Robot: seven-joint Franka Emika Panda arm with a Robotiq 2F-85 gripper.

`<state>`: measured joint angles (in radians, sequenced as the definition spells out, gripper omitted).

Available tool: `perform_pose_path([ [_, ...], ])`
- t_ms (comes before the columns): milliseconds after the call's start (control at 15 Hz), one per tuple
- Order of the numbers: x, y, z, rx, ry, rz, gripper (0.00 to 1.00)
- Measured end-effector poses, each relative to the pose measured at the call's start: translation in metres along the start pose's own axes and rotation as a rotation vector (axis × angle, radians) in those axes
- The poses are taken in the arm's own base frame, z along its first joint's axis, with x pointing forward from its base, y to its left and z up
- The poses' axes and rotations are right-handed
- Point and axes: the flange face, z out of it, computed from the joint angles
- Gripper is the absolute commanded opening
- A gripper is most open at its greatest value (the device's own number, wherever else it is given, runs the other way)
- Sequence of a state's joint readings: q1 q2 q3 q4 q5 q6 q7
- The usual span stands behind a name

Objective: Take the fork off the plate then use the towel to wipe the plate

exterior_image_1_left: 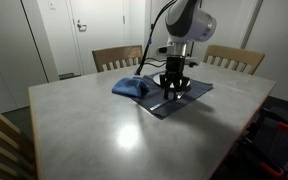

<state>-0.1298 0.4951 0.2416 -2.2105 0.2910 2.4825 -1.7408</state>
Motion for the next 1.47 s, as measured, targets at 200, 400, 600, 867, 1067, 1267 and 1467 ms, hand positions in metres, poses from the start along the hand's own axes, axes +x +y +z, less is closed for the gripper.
perform_pose_path([
  [200, -0.002, 0.005, -0.015, -0.027, -0.029, -0.023, 0.99],
  [400, -0.007, 0.015, -0.037, -0.066, -0.048, -0.022, 1.00],
  [600, -0.013, 0.027, -0.059, -0.086, -0.053, 0.022, 1.00],
  [867, -0.017, 0.042, -0.086, -0.076, -0.041, 0.179, 1.00],
  [1067, -0.013, 0.051, -0.101, -0.059, -0.029, 0.282, 1.00],
  [1267, -0.009, 0.055, -0.108, -0.058, -0.016, 0.304, 1.00],
  [1467, -0.009, 0.055, -0.108, -0.056, -0.015, 0.306, 1.00],
])
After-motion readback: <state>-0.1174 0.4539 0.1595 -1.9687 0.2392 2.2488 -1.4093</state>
